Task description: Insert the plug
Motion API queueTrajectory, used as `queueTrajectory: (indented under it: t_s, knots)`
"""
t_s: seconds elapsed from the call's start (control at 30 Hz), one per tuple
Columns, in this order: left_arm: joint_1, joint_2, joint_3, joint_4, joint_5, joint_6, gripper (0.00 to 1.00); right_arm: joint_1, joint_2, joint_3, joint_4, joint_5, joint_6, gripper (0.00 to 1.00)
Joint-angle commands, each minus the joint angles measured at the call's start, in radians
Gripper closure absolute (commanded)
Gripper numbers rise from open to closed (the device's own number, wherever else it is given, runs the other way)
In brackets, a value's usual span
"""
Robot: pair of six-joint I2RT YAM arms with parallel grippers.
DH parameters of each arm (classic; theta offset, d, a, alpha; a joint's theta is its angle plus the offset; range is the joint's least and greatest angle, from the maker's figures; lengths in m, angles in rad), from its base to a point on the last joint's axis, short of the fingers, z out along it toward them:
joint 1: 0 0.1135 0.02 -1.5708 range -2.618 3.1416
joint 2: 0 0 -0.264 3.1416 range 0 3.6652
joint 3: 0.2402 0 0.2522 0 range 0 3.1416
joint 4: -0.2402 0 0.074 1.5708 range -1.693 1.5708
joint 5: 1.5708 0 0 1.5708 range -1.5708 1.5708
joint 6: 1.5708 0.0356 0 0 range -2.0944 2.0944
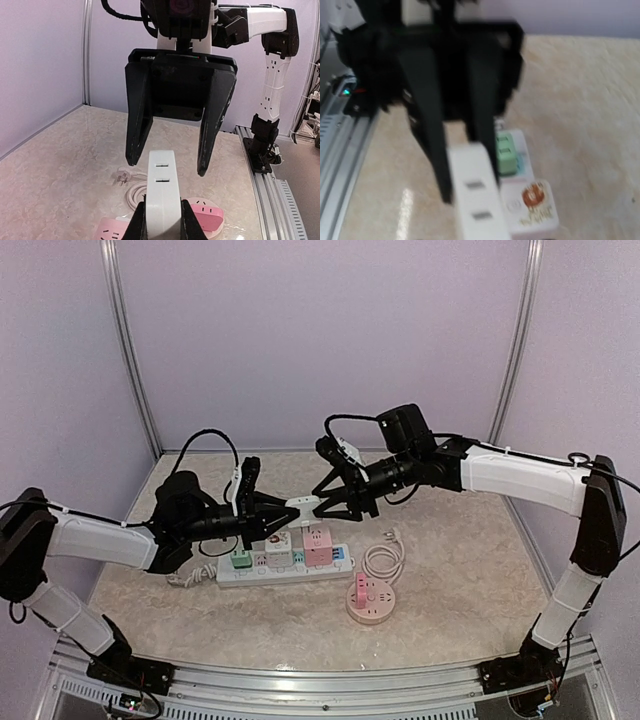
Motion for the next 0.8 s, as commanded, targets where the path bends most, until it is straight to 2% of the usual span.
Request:
queueTrajectory:
  t_s: [0.0,0.07,0.1,0.2,0.33,0.6,0.73,0.77]
  knots:
    - [-0.005,0.043,0.014,0.129,-0.018,-0.015,1.0,-0.013,0.046,0.014,0.036,-0.095,0.026,0.6]
    - [-0.003,0.063,0.017,0.146,-0.013,-0.016,1.0,-0.015,0.061,0.023,0.025,-0.1,0.023,0.7]
    - [-0.001,0.07,0.019,0.154,-0.015,-0.018,1.0,-0.016,0.068,0.026,0.016,-0.101,0.021,0.71]
    - [0.002,0.086,0.022,0.171,-0.009,-0.008,1.0,-0.025,0.081,0.025,0.004,-0.105,0.017,0.6]
    - [0.009,0.099,0.026,0.175,0.008,-0.004,1.0,-0.038,0.093,0.021,0.004,-0.115,0.022,0.58]
    - [0.018,0.105,0.024,0.182,0.014,0.007,1.0,-0.044,0.107,0.034,-0.014,-0.122,0.016,0.96]
    - [0.016,0.116,0.022,0.172,0.002,0.024,1.0,-0.044,0.101,0.011,0.008,-0.115,0.004,1.0]
    - [0.016,0.12,0.019,0.168,-0.005,0.03,0.92,-0.046,0.098,-0.001,0.017,-0.11,-0.003,1.0]
